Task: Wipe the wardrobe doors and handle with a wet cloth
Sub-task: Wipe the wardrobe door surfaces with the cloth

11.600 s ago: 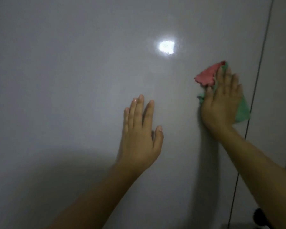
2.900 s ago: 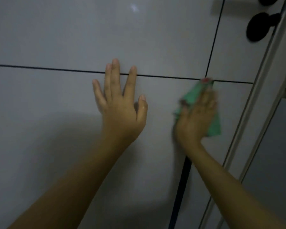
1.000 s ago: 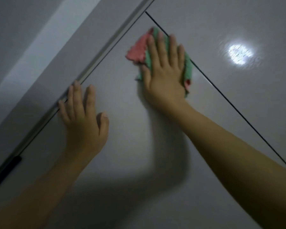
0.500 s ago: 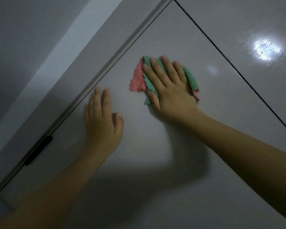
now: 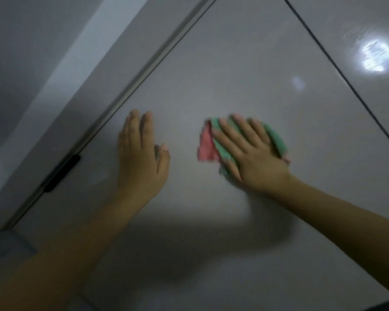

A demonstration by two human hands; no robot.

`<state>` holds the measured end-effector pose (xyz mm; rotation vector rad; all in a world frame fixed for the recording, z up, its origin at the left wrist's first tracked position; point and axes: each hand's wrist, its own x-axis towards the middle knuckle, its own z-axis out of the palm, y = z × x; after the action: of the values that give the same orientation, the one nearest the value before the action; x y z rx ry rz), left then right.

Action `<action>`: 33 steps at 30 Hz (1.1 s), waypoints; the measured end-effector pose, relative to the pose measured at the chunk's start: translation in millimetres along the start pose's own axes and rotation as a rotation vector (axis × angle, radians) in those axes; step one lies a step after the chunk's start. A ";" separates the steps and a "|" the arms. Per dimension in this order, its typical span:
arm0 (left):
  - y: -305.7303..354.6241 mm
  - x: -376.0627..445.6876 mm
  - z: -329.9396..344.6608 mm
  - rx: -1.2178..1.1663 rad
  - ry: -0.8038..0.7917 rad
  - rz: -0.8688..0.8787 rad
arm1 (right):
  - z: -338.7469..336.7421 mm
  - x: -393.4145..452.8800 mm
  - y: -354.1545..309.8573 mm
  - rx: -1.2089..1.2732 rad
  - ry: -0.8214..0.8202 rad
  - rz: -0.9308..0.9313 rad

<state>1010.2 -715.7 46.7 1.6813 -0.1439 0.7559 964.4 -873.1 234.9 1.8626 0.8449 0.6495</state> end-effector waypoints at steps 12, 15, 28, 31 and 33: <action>-56.7 -23.5 -0.9 0.128 -0.032 -0.132 | 31.8 -2.3 -72.5 0.135 -0.037 -0.150; -57.6 -22.6 -0.7 0.123 -0.045 -0.122 | 24.2 -19.4 -56.8 0.085 -0.099 -0.190; -31.4 -38.0 15.4 0.073 -0.037 -0.067 | 22.5 -97.0 -68.9 0.072 -0.199 -0.215; -22.8 -45.8 15.5 0.077 -0.053 0.041 | 11.1 -77.3 -38.5 0.040 -0.141 -0.147; -19.2 -52.3 19.3 0.086 -0.061 0.092 | 12.4 -33.8 -28.4 -0.045 -0.016 0.033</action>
<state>986.5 -744.0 0.8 1.7901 -0.2357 0.7890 944.8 -897.5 201.4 1.8421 0.7841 0.6678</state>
